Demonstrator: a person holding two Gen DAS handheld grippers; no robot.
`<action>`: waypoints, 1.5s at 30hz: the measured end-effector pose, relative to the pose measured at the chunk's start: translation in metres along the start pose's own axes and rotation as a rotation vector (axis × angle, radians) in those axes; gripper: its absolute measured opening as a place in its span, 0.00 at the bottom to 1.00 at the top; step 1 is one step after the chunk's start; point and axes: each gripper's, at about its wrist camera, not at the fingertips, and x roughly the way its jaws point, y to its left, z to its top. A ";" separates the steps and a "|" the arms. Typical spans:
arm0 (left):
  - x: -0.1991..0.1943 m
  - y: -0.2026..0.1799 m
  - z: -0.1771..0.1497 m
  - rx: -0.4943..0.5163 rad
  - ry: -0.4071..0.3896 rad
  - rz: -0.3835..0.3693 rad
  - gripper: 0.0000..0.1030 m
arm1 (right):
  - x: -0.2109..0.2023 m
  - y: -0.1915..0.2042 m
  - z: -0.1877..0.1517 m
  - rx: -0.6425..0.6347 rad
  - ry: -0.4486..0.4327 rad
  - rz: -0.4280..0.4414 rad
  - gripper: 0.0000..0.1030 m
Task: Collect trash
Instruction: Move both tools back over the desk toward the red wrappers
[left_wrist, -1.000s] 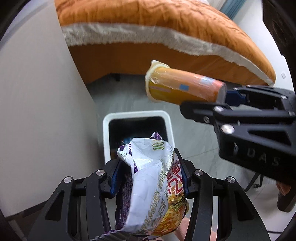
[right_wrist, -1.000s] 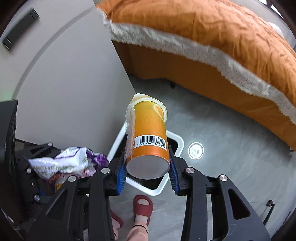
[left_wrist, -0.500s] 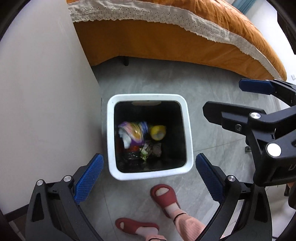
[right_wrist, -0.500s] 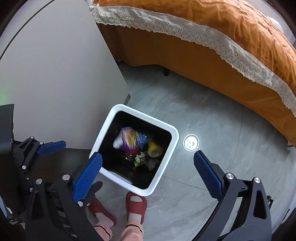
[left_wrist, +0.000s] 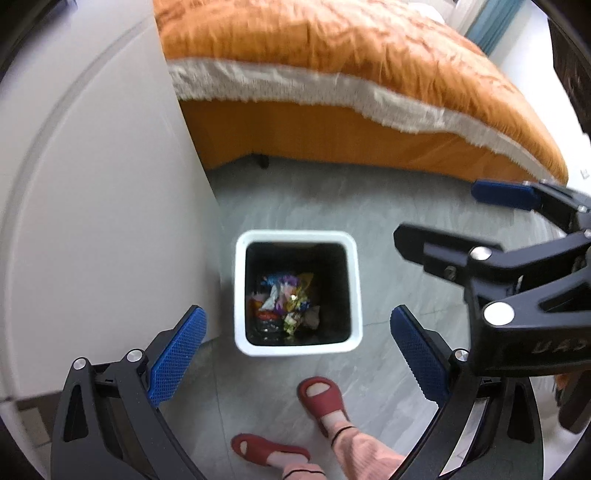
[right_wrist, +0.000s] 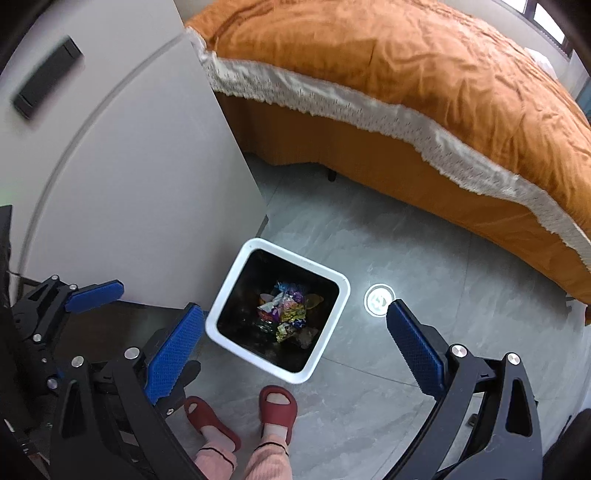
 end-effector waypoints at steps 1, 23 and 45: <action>-0.017 -0.004 0.002 -0.004 -0.016 -0.003 0.95 | -0.009 0.000 0.000 0.001 -0.009 -0.001 0.96; -0.329 0.022 -0.002 -0.094 -0.489 0.215 0.95 | -0.267 0.102 0.056 -0.126 -0.419 0.152 0.96; -0.419 0.231 -0.129 -0.368 -0.524 0.474 0.95 | -0.262 0.373 0.075 -0.525 -0.387 0.330 0.96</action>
